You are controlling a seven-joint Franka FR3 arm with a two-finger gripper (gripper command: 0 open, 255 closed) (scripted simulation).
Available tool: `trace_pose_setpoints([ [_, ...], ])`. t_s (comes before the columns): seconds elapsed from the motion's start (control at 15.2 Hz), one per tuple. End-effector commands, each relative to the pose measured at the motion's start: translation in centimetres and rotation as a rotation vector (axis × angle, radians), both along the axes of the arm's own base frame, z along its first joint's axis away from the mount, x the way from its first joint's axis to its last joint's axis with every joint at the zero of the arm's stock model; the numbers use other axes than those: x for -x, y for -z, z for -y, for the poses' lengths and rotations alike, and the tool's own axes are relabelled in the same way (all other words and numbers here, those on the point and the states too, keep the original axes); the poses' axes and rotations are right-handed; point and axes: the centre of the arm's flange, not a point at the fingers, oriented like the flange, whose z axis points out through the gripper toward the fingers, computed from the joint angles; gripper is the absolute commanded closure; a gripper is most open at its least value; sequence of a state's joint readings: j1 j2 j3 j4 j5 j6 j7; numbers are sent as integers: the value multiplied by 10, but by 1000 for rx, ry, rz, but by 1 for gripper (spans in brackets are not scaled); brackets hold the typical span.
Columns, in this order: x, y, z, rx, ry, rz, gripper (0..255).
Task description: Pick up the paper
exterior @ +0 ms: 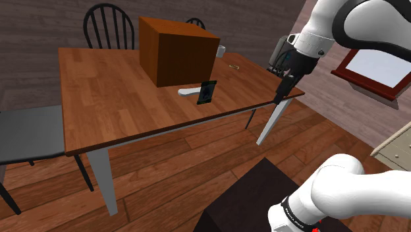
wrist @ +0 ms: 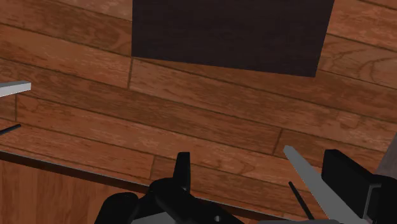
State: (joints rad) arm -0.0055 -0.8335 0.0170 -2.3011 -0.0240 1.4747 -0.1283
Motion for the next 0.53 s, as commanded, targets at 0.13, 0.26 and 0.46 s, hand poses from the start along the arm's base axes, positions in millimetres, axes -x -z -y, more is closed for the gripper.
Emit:
trace_pose_setpoints([
  [0.13, -25, 3, 11, 21, -75, -24, 0],
  [0.26, -51, 6, 20, 41, -150, -47, 0],
  [0.46, -91, 12, 31, 72, -263, -82, 0],
])
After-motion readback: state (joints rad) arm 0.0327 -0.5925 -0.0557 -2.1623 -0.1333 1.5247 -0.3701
